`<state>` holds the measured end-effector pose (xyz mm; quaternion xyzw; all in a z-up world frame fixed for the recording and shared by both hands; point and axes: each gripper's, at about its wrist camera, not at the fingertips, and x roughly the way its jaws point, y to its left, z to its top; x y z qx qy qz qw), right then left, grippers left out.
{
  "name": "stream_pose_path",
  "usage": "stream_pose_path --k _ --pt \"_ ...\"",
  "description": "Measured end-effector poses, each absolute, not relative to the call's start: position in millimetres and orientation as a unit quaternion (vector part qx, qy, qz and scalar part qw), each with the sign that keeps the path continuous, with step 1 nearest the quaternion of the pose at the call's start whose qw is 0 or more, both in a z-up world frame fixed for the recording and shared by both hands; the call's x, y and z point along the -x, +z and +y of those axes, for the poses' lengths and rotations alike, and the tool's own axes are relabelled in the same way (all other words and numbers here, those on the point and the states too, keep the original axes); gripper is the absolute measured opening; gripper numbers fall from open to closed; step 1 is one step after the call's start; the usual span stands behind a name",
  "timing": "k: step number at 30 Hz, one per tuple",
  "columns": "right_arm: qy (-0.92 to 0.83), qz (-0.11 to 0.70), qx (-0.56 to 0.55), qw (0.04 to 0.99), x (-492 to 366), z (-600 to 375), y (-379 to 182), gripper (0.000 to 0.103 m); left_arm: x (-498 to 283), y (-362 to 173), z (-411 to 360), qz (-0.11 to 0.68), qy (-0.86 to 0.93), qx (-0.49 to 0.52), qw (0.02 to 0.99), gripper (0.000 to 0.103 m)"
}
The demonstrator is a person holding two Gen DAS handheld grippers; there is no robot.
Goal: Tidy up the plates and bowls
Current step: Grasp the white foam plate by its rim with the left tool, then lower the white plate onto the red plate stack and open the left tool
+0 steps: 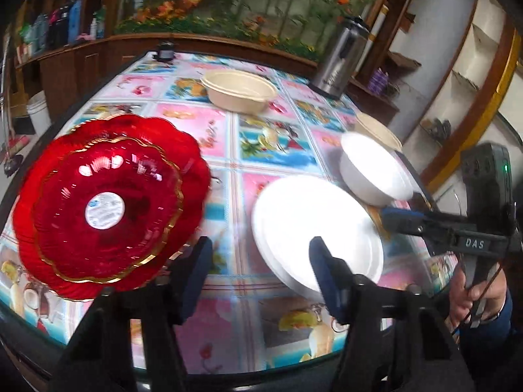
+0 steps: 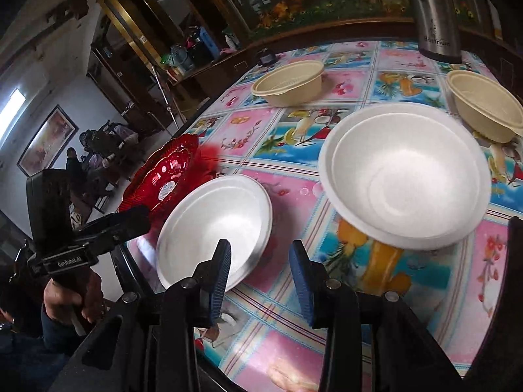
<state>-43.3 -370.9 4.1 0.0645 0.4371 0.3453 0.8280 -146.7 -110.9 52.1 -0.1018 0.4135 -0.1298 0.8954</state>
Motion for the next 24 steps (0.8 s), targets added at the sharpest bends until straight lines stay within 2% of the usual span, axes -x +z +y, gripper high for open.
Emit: stream_pose_path --k 1,4,7,10,14,16,17,24 --pt "0.345 0.438 -0.063 0.827 42.5 -369.6 3.2 0.041 146.5 50.9 -113.4 0.415 -0.131 0.100 0.895 0.057" --pt "0.345 0.443 -0.065 0.825 39.8 -367.7 -0.1 0.041 144.8 47.4 -123.4 0.420 -0.140 0.087 0.892 0.041" --pt "0.344 0.448 -0.070 0.822 37.0 -369.2 -4.1 0.041 141.2 40.9 -129.3 0.427 -0.139 0.080 0.890 0.040" --pt "0.345 0.451 -0.071 0.820 35.5 -367.2 -8.4 0.041 137.0 32.2 -132.9 0.437 -0.139 0.078 0.885 0.031" --pt "0.352 0.460 -0.071 0.812 36.6 -360.7 -17.0 0.041 135.2 27.3 -142.3 0.439 -0.140 0.062 0.885 0.024" --pt "0.354 0.460 -0.067 0.812 38.5 -356.2 -18.7 0.037 137.5 29.3 -147.7 0.434 -0.139 0.049 0.889 0.024" --pt "0.355 0.460 -0.064 0.811 40.0 -354.3 -18.8 0.031 139.0 30.8 -149.3 0.431 -0.137 0.041 0.891 0.024" --pt "0.355 0.444 -0.050 0.821 45.8 -351.6 -9.0 0.031 144.2 41.2 -146.5 0.417 -0.132 0.038 0.898 0.024"
